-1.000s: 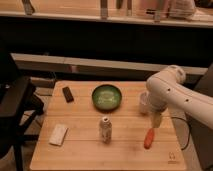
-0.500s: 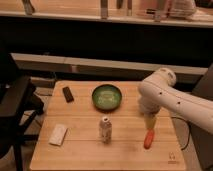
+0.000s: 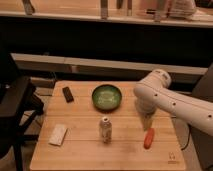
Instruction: Knock the bottle over
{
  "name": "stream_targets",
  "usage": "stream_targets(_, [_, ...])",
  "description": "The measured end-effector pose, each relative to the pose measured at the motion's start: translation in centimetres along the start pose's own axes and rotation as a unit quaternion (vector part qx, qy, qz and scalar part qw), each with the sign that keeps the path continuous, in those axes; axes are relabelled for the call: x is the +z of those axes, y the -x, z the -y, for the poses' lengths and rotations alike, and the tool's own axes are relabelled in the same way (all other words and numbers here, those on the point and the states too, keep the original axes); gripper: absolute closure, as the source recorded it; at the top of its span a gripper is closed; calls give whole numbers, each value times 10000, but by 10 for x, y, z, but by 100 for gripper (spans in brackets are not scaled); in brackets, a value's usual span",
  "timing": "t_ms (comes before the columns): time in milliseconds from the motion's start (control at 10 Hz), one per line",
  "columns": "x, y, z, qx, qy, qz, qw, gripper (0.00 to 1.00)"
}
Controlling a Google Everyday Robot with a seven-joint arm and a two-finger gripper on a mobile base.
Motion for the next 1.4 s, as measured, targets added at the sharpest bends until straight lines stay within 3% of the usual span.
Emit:
stream_targets(500, [1,23,1,-177,-19,41,9998,20])
stream_targets(1400, [2,40,-3,-278,-52,100,9995,20])
